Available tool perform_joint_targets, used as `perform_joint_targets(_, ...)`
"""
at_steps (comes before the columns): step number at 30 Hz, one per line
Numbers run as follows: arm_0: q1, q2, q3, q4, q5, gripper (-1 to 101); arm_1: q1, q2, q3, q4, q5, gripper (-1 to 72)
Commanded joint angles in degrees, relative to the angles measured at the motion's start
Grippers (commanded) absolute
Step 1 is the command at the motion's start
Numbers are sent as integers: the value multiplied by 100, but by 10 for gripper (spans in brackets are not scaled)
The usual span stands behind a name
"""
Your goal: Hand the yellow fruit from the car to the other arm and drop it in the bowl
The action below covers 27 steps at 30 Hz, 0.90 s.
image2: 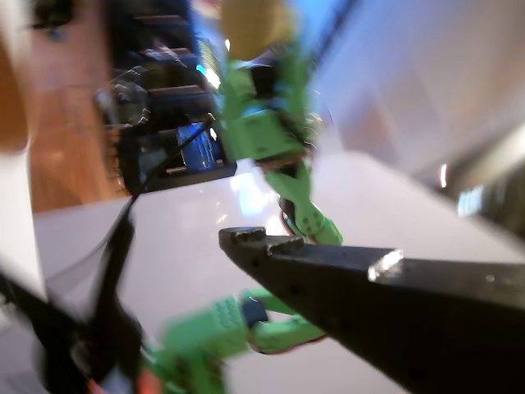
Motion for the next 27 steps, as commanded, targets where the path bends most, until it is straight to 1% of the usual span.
perform_joint_targets(1, -694, -264, -1371, 1591, 967, 415, 598, -70, -826, 826, 958, -1)
perform_joint_targets(3, -1274, -475, -1837, 2347, 1406, 327, 914, -290, -1099, 1327, 1433, -1)
perform_joint_targets(5, -1934, -615, -2074, 2848, 1916, 223, 1213, -527, -1318, 1661, 1749, -1)
perform_joint_targets(7, -2619, -624, -2109, 3085, 2461, 142, 1521, -765, -1547, 2004, 2004, -2)
perform_joint_targets(9, -3261, -668, -2101, 3199, 2936, 99, 1802, -1037, -1784, 2320, 2171, -2)
perform_joint_targets(12, -4236, -1230, -2092, 3208, 3445, 52, 2162, -1459, -2153, 2795, 2417, -2)
perform_joint_targets(15, -5150, -1758, -2083, 3278, 3823, 12, 2399, -1925, -2637, 3480, 2681, -2)
perform_joint_targets(18, -5757, -1942, -2074, 3437, 4113, 2, 2531, -2347, -3041, 3929, 2830, -2)
perform_joint_targets(20, -5959, -2039, -2021, 3437, 4271, 2, 2575, -2584, -3243, 4087, 2856, -2)
perform_joint_targets(22, -6038, -2048, -1731, 3234, 4395, 2, 2602, -2804, -3472, 4228, 2874, -2)
perform_joint_targets(24, -6064, -1978, -1187, 2786, 4447, 2, 2610, -2997, -3718, 4368, 2874, -2)
perform_joint_targets(27, -6064, -1336, -123, 2188, 4447, 2, 2558, -3261, -4113, 4605, 2874, -2)
